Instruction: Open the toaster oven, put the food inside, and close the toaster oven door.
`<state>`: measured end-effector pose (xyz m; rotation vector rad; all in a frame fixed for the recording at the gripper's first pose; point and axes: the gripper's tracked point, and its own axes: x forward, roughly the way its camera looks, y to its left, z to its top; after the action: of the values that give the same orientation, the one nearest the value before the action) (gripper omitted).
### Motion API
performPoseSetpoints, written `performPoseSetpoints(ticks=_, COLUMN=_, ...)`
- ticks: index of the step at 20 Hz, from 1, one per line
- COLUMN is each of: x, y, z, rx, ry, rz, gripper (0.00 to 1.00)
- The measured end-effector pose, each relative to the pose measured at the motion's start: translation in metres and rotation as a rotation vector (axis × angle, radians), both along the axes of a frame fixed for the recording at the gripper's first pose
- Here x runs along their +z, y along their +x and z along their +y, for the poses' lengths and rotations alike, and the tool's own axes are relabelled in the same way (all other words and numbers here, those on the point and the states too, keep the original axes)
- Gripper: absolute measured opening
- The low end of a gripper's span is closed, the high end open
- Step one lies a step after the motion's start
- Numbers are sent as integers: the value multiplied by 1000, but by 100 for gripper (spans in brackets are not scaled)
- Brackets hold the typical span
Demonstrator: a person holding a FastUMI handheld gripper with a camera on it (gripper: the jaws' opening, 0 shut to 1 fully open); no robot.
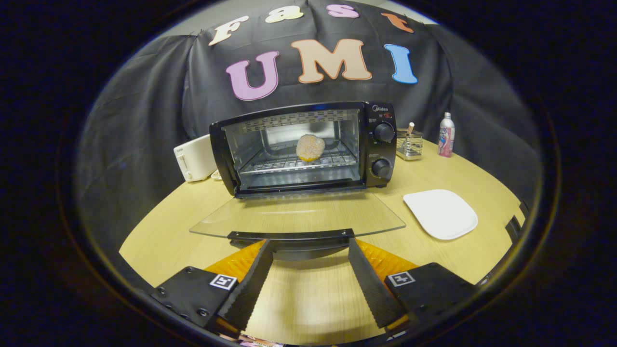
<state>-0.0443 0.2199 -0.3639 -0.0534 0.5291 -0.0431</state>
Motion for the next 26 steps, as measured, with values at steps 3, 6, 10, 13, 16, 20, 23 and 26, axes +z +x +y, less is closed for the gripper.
performPoseSetpoints(ticks=3, x=7, y=2, z=1, rx=4, ry=-1, rz=-15, gripper=97)
performPoseSetpoints(ticks=6, x=17, y=6, z=3, rx=8, ry=3, rz=-46, gripper=97)
performPoseSetpoints(ticks=10, x=30, y=12, z=5, rx=17, ry=6, rz=-77, gripper=97)
performPoseSetpoints(ticks=13, x=37, y=16, z=6, rx=22, ry=7, rz=-93, gripper=97)
performPoseSetpoints(ticks=16, x=43, y=19, z=7, rx=21, ry=23, rz=-110, gripper=97)
performPoseSetpoints(ticks=20, x=51, y=25, z=8, rx=18, ry=48, rz=-135, gripper=97)
performPoseSetpoints(ticks=23, x=57, y=29, z=11, rx=22, ry=49, rz=-150, gripper=97)
performPoseSetpoints(ticks=26, x=63, y=33, z=12, rx=23, ry=58, rz=-166, gripper=97)
